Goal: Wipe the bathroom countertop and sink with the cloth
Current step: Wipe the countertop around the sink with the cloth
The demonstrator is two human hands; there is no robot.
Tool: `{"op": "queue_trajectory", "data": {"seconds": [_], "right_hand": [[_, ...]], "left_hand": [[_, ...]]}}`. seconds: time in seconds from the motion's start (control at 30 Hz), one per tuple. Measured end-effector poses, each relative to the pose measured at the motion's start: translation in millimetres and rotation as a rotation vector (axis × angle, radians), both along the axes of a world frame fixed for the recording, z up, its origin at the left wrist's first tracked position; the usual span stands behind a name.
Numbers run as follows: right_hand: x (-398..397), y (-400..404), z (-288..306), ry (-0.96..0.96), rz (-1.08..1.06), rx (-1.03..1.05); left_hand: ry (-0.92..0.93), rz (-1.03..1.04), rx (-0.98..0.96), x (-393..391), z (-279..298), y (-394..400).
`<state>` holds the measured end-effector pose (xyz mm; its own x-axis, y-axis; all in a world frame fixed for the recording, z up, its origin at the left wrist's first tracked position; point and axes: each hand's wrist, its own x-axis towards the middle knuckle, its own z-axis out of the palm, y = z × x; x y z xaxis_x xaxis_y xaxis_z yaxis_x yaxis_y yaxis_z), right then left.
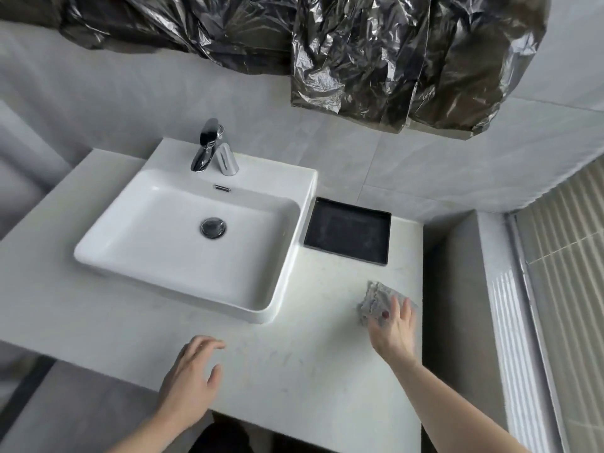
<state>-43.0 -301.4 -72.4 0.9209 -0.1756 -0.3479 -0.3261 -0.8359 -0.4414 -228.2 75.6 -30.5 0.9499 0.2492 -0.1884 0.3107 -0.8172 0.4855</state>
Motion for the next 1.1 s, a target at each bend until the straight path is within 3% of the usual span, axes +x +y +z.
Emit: {"op": "queue_trajectory", "data": {"seconds": [0.23, 0.43, 0.8, 0.93, 1.1], "right_hand": [[27.4, 17.8, -33.6, 0.145, -0.043, -0.218], [33.1, 51.3, -46.5, 0.106, -0.008, -0.231], [14.6, 164.7, -66.2, -0.102, 0.377, -0.083], [15.9, 163.4, -68.6, -0.13, 0.297, -0.055], [18.0, 90.4, -73.2, -0.19, -0.001, -0.108]], "left_hand": [[0.453, 0.241, 0.101, -27.6, -54.3, 72.2], [0.597, 0.285, 0.1, -3.1, -53.6, 90.7], [0.799, 0.372, -0.032, 24.1, -54.6, 75.2], [0.889, 0.408, -0.036, 35.4, -51.3, 67.3], [0.893, 0.396, -0.049, 35.6, -49.9, 67.1]]}}
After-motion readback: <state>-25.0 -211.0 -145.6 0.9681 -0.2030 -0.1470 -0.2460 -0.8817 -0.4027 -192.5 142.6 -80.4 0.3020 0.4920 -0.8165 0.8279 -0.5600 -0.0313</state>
